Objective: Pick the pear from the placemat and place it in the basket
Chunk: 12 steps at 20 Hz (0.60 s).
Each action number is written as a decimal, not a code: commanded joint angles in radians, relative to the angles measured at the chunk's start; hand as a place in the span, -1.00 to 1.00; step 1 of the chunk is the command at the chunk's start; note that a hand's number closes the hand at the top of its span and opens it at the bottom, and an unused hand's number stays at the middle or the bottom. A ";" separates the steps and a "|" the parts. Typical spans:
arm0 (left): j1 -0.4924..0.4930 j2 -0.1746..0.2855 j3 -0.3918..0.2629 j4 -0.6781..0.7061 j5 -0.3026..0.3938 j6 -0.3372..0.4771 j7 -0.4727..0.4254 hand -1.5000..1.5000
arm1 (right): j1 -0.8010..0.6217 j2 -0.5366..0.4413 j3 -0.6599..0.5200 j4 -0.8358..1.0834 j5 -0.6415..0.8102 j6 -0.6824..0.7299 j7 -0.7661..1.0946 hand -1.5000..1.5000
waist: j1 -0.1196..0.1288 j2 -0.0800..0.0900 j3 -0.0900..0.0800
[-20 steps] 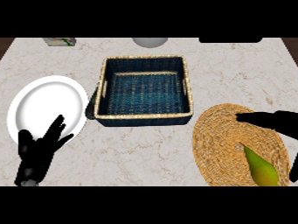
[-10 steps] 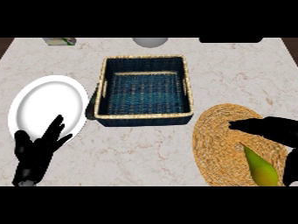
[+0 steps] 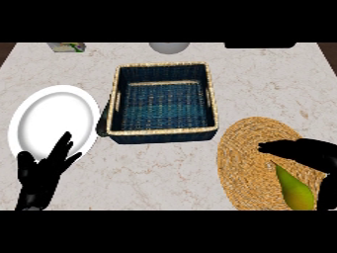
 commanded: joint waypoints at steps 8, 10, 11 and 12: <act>0.027 -0.036 -0.037 0.035 -0.044 0.014 0.088 0.00 | -0.021 0.045 0.011 0.056 0.093 -0.077 -0.114 1.00 | 0.003 0.010 -0.011; 0.002 -0.025 0.003 0.139 -0.030 -0.028 -0.003 0.00 | -0.025 0.064 0.020 0.069 0.134 -0.135 -0.123 1.00 | 0.000 0.012 -0.012; -0.009 -0.005 0.015 0.026 -0.008 -0.008 0.121 0.00 | -0.009 0.089 0.036 0.042 0.162 -0.159 -0.089 1.00 | 0.001 0.010 -0.011; 0.036 -0.016 0.003 0.092 -0.034 -0.024 0.022 0.00 | 0.024 0.055 0.029 0.009 0.157 -0.166 -0.125 1.00 | -0.004 0.009 -0.012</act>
